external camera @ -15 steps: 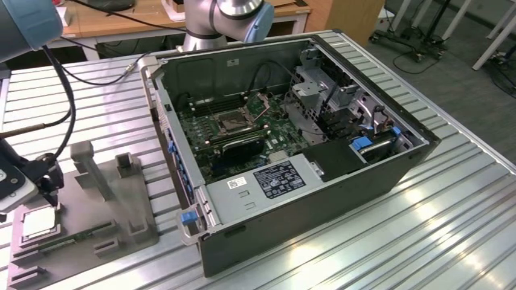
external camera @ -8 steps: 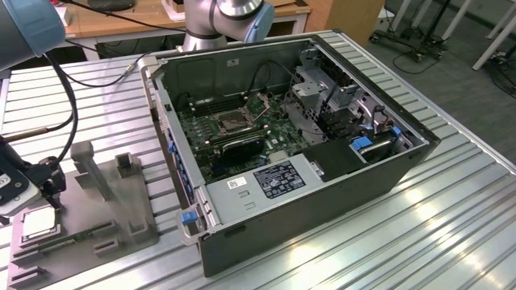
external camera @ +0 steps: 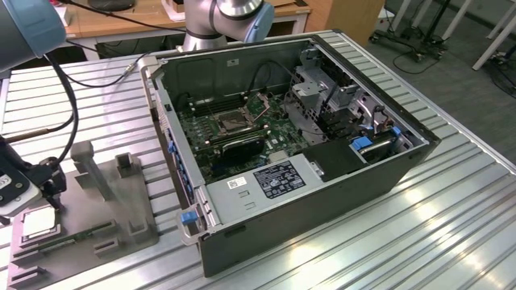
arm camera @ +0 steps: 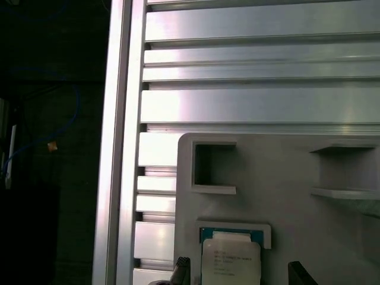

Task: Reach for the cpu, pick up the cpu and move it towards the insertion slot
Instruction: 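Pick up the cpu and move it towards the insertion slot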

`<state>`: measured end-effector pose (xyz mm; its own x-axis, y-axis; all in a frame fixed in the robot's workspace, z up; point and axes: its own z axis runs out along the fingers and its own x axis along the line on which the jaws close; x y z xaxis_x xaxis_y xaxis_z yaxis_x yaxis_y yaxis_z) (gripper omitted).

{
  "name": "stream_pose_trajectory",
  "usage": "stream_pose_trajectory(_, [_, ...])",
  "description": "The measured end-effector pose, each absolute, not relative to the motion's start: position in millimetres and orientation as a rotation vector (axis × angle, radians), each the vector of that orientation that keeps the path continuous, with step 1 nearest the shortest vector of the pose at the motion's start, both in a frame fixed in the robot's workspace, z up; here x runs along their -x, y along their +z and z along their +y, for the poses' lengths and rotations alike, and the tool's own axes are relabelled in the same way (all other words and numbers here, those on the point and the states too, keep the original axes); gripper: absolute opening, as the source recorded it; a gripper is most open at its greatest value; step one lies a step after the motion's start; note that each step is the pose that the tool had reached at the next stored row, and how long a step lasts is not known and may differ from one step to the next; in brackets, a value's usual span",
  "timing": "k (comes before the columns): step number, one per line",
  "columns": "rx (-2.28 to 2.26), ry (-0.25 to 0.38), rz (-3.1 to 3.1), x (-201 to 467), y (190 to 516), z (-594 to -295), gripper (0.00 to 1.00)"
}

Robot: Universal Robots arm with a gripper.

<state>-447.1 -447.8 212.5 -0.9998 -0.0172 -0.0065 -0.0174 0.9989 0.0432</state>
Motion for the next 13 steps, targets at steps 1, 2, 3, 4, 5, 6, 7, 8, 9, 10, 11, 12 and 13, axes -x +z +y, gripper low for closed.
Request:
stream_pose_trajectory(1, [0.027,0.068,3.135,447,212,-448,0.73])
stream_pose_trajectory(2, [0.027,0.068,3.135,447,211,-448,0.73])
stream_pose_trajectory(3, [0.027,0.068,3.135,447,210,-448,0.73])
stream_pose_trajectory(4, [0.027,0.068,3.135,447,209,-448,0.73])
stream_pose_trajectory(5, [0.027,0.068,3.135,447,208,-448,0.73])
stream_pose_trajectory(6, [0.027,0.068,3.135,447,207,-448,0.73])
stream_pose_trajectory(7, [0.027,0.068,3.136,447,205,-448,0.73])
stream_pose_trajectory(8, [0.027,0.068,3.137,447,203,-448,0.73])
stream_pose_trajectory(9, [0.026,0.068,3.137,447,202,-448,0.73])
stream_pose_trajectory(10, [0.026,0.068,3.138,447,200,-448,0.73])
stream_pose_trajectory(11, [0.025,0.068,3.139,447,198,-448,0.73])
stream_pose_trajectory(12, [0.025,0.068,3.140,447,196,-448,0.73])
stream_pose_trajectory(13, [0.025,0.068,3.141,447,195,-448,0.73])
